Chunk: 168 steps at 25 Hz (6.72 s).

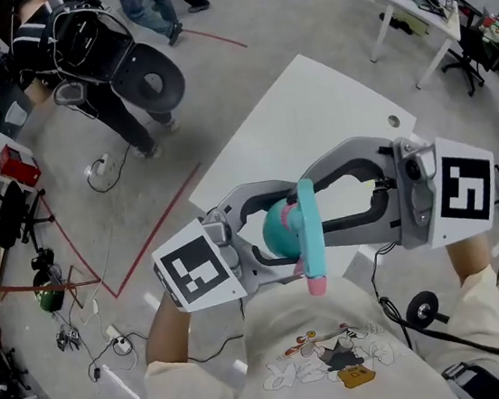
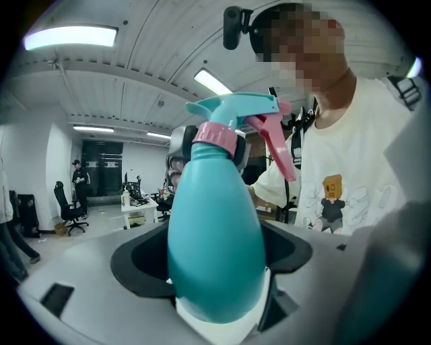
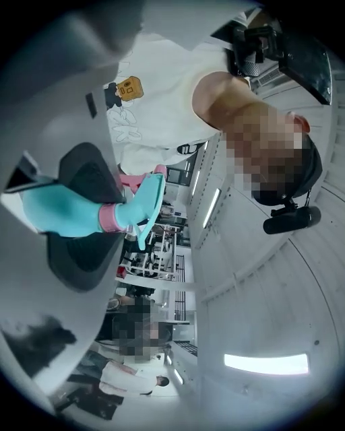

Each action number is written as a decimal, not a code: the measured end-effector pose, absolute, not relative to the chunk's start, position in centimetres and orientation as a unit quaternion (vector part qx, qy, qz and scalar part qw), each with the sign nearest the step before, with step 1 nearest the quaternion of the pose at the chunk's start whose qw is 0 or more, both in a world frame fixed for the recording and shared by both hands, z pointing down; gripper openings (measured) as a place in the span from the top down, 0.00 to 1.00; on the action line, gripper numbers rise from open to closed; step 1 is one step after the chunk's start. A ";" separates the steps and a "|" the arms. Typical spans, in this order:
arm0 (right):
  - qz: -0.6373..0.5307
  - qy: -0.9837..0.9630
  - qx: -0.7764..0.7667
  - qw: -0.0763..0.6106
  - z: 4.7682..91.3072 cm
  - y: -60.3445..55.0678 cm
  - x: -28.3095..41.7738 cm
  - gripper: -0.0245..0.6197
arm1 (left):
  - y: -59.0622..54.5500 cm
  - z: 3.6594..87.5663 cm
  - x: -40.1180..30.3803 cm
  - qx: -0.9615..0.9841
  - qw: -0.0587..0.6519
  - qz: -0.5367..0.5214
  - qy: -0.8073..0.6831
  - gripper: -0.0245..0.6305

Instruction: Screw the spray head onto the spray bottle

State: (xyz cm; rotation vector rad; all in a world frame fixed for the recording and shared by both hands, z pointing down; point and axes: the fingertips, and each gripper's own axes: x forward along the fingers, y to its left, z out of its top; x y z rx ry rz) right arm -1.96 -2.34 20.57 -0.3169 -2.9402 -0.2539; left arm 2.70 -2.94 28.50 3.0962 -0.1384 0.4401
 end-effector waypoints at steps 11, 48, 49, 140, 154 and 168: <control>0.019 -0.977 -0.204 0.061 20.4 -0.6 -1.8 0.75 | -1.0 28.6 2.4 0.985 -0.025 0.170 -0.029 0.35; 0.047 -0.961 0.269 0.040 25.5 -9.0 -4.6 0.75 | -11.6 33.2 -3.9 0.820 -0.056 0.205 -0.532 0.35; 0.048 -0.957 0.283 0.040 25.8 -9.1 -4.6 0.75 | -11.8 33.4 -4.0 0.813 -0.059 0.207 -0.541 0.35; -0.002 -0.995 0.086 0.059 22.0 -9.5 -5.3 0.76 | -11.8 30.8 -2.5 0.862 0.009 0.184 -0.472 0.35; -0.023 -0.968 0.247 0.036 22.0 -9.9 -6.0 0.74 | -13.1 31.0 -3.5 0.823 -0.012 0.174 -0.540 0.35; 0.032 -0.999 -0.038 0.017 22.3 -7.4 -0.5 0.59 | -6.0 29.6 -0.9 0.981 0.029 0.082 -0.173 0.35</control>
